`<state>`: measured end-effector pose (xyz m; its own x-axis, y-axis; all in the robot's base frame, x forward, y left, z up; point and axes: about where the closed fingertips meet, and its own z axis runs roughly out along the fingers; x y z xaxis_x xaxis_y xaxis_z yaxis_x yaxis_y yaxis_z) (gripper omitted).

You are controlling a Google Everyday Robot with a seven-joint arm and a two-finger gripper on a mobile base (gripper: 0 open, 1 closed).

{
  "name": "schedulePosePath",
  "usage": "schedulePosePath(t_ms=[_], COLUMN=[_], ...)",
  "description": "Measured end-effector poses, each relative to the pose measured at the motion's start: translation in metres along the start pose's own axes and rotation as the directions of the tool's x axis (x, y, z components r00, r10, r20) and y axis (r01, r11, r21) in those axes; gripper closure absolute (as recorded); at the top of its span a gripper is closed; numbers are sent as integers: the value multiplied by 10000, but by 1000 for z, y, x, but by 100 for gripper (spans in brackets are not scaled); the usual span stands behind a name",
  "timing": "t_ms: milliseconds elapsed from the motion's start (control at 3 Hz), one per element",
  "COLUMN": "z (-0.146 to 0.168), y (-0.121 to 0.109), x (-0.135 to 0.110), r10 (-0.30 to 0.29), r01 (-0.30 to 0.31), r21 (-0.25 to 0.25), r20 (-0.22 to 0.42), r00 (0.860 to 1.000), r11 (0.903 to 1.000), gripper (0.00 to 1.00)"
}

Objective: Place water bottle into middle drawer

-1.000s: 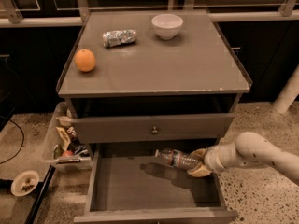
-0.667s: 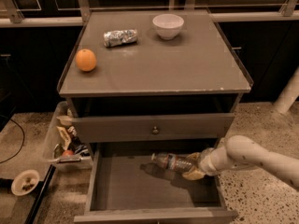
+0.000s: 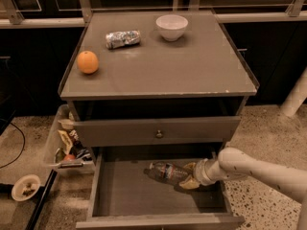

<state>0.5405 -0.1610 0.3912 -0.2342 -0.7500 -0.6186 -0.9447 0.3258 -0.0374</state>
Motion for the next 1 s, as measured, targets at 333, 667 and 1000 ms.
schedulePosePath(t_ms=[333,667,1000], z=[2,2,2], y=[1,1,1], x=[1,1,1], r10=[23,23,22], r01=[-23,-22,-22], r21=[-10,-11,-11], r20=[8,8,8], r00=[10000,10000,10000], r11=[10000,10000,10000], gripper=[82,59,36])
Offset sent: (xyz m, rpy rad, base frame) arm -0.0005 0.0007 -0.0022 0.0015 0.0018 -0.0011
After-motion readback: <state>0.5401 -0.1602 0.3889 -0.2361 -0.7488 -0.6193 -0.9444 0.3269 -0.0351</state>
